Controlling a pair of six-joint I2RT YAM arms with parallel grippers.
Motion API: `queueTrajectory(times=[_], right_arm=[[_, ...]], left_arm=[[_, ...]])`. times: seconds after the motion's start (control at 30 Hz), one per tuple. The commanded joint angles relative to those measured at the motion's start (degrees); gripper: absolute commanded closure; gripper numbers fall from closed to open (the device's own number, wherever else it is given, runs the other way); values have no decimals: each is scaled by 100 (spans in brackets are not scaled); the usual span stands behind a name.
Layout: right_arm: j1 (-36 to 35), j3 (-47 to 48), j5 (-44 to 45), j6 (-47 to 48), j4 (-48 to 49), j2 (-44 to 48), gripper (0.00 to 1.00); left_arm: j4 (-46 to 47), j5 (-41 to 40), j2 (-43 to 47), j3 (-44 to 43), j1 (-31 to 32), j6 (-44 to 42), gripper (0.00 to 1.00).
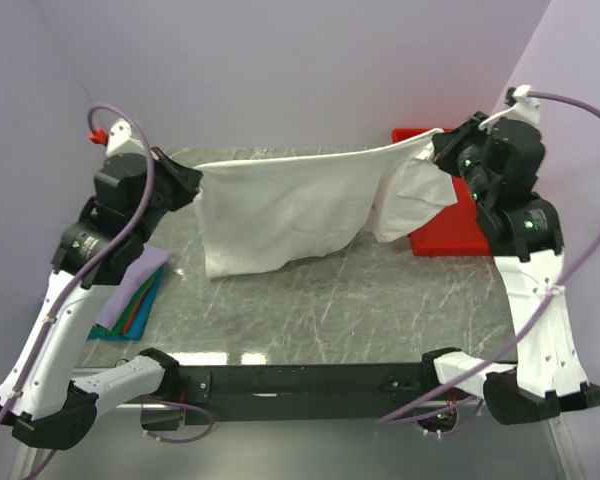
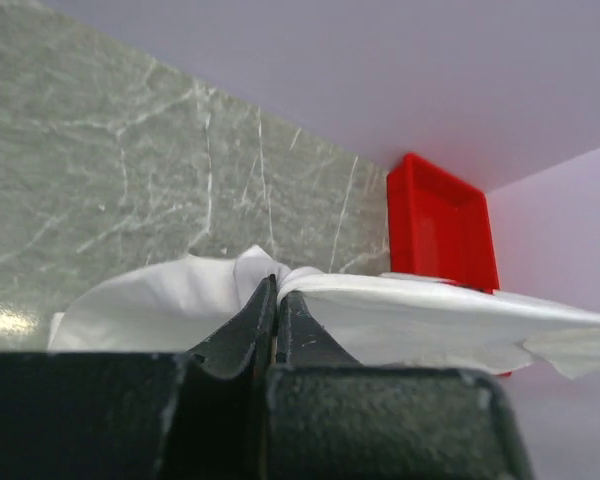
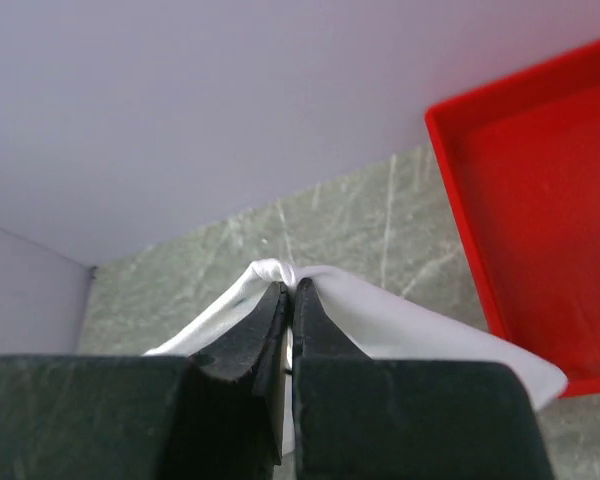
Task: Fold and stack the t-shirts
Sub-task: Flatten the tshirt out
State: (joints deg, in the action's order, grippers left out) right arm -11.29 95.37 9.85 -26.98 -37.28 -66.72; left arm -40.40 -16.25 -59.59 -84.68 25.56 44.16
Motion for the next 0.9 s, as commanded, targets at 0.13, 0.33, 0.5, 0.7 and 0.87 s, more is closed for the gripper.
queueTrajectory(times=[0.13, 0.33, 0.5, 0.7, 0.87], right_arm=[[92, 965, 0, 167, -262, 818, 100], [101, 1089, -246, 386, 61, 1565, 100], [101, 1150, -571, 483, 343, 1540, 100], [101, 799, -923, 431, 1055, 864, 100], [92, 754, -1089, 483, 1969, -189, 100]], left_arm=[[-1039, -914, 219, -1409, -60, -434, 100], [-1338, -1292, 528, -2314, -60, -645, 100], [-1260, -1521, 248, -2650, -60, -847, 100], [-373, -1732, -533, -2746, -69, -1207, 100], [574, -1383, -1510, -3229, -568, -1533, 100]])
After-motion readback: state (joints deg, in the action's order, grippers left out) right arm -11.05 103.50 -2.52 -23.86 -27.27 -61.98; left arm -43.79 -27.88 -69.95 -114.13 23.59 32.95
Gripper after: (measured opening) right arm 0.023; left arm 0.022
